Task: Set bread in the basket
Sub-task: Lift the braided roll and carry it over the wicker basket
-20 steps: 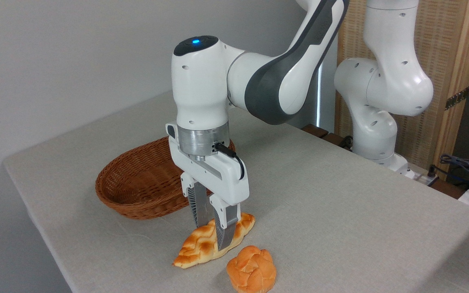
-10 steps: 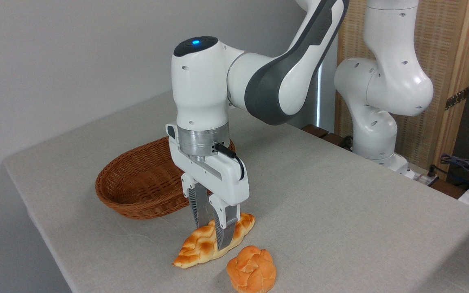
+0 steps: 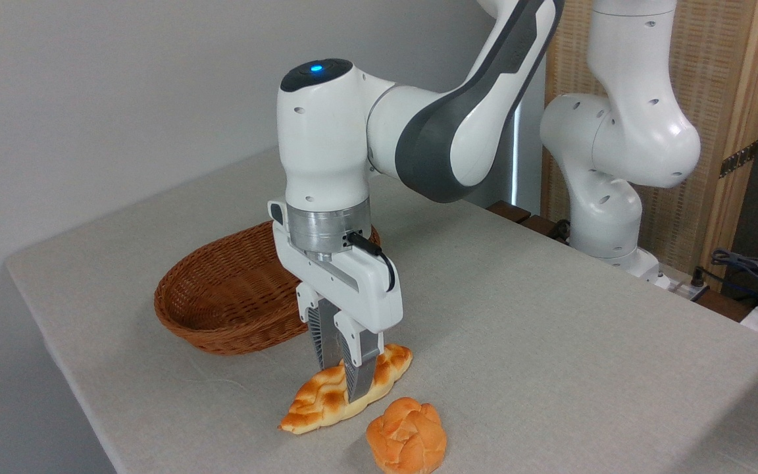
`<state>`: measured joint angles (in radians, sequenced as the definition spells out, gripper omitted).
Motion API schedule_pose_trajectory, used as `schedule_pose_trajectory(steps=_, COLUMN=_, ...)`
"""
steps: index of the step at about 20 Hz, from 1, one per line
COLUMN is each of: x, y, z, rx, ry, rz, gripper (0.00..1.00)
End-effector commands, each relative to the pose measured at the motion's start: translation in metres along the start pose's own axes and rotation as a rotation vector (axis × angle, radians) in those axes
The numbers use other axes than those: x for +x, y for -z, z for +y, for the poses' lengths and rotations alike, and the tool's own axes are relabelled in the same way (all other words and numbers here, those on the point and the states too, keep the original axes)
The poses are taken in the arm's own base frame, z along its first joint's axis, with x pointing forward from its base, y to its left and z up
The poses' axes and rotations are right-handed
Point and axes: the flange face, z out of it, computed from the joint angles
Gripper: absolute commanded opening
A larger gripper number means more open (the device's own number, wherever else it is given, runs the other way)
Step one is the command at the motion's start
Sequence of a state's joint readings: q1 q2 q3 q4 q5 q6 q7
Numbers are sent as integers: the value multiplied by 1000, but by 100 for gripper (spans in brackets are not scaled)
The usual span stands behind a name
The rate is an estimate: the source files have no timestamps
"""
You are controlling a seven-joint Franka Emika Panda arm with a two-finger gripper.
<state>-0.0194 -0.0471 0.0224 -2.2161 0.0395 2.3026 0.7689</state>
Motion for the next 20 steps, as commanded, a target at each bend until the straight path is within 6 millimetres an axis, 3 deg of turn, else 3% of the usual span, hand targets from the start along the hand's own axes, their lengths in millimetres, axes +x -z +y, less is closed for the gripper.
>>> schedule_pose_trajectory(steps=1, x=-1, y=3, z=-4, rx=20, ry=-17, rz=12, gripper=44)
schedule_pose_trajectory(steps=8, x=2, y=14, z=-9, rx=18, ry=-5, rz=16, gripper=42)
schedule_pose_trajectory(steps=17, x=18, y=80, z=-24, rx=-57, ry=22, rz=-6, gripper=42)
schedule_pose_trajectory(steps=20, x=29, y=111, z=-25, rx=-109, ry=42, rz=21, gripper=42)
